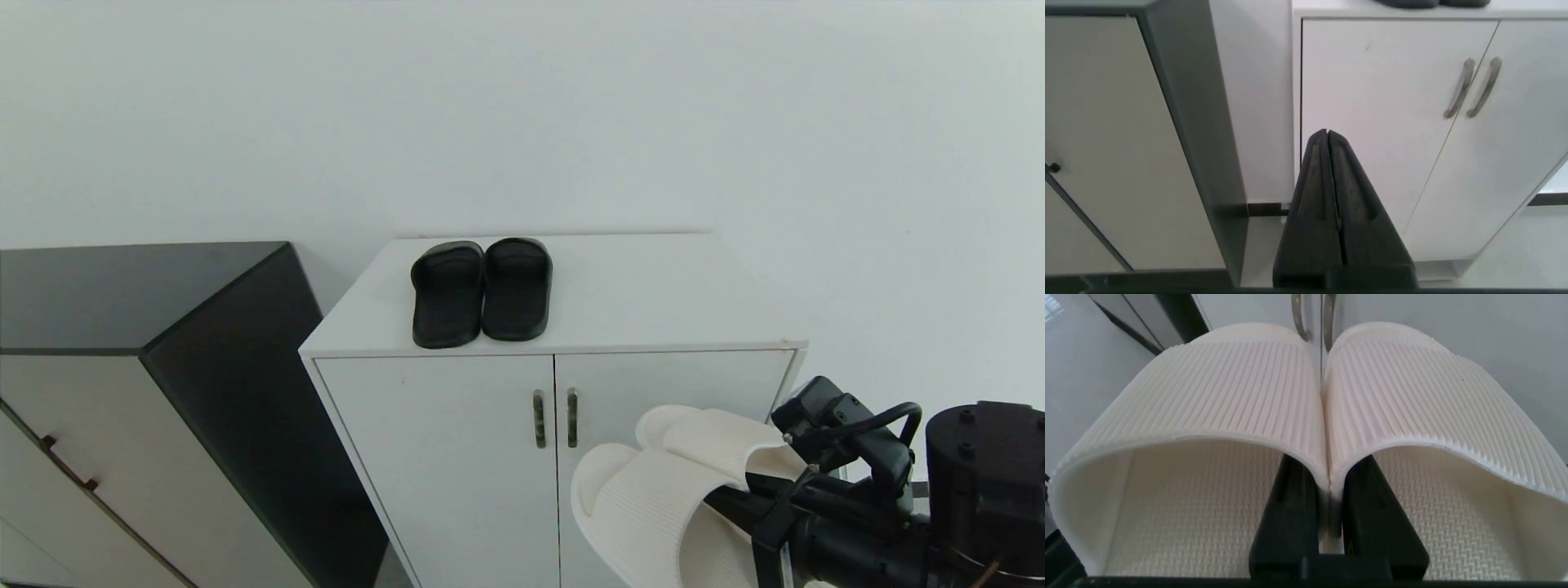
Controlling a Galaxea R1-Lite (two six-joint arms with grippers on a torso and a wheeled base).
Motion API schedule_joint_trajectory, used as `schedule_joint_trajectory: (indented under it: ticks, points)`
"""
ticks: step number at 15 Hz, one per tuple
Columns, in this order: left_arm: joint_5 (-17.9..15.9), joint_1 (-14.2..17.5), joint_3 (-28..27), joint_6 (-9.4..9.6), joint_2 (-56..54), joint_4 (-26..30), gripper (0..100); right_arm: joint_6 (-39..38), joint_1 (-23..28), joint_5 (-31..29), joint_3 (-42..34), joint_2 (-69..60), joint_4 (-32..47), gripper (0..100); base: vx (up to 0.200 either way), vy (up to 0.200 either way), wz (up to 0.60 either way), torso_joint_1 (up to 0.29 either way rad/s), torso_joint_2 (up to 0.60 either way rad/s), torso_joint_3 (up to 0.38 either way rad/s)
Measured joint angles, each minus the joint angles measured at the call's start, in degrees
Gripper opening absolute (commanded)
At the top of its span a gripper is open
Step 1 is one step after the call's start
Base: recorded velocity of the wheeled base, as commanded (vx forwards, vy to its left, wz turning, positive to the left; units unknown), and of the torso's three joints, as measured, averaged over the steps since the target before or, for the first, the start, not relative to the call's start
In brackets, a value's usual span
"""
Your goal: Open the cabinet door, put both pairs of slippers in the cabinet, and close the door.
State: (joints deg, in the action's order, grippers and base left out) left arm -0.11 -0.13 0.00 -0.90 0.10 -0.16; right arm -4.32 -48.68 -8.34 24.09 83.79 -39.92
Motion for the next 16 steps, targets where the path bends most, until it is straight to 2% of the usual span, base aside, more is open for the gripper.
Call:
schedule_joint_trajectory:
  ticks: [4,5,10,16]
  points:
    - [-0.05,-0.05,0.00,0.17,0.00,0.02,0,0.02,0.00,0.09,-0.04,0.20,0.05,0,0.000,0.000,0.00,-0.204,0.52,0.317]
    - [-0.05,-0.05,0.00,0.20,0.00,0.02,100,0.02,0.00,0.07,-0.11,0.22,0.05,0,0.000,0.000,0.00,-0.193,0.53,0.315]
    - [-0.10,-0.05,0.00,0.50,0.00,0.00,100,0.05,-0.20,0.87,-0.37,0.52,-0.04,0,0.000,0.000,0.00,-0.167,0.49,0.316]
    - [-0.93,-0.09,-0.02,3.01,0.83,-0.02,100,0.11,-0.63,0.90,-0.85,0.78,-0.04,0,0.000,0.000,0.00,-0.122,0.47,0.343]
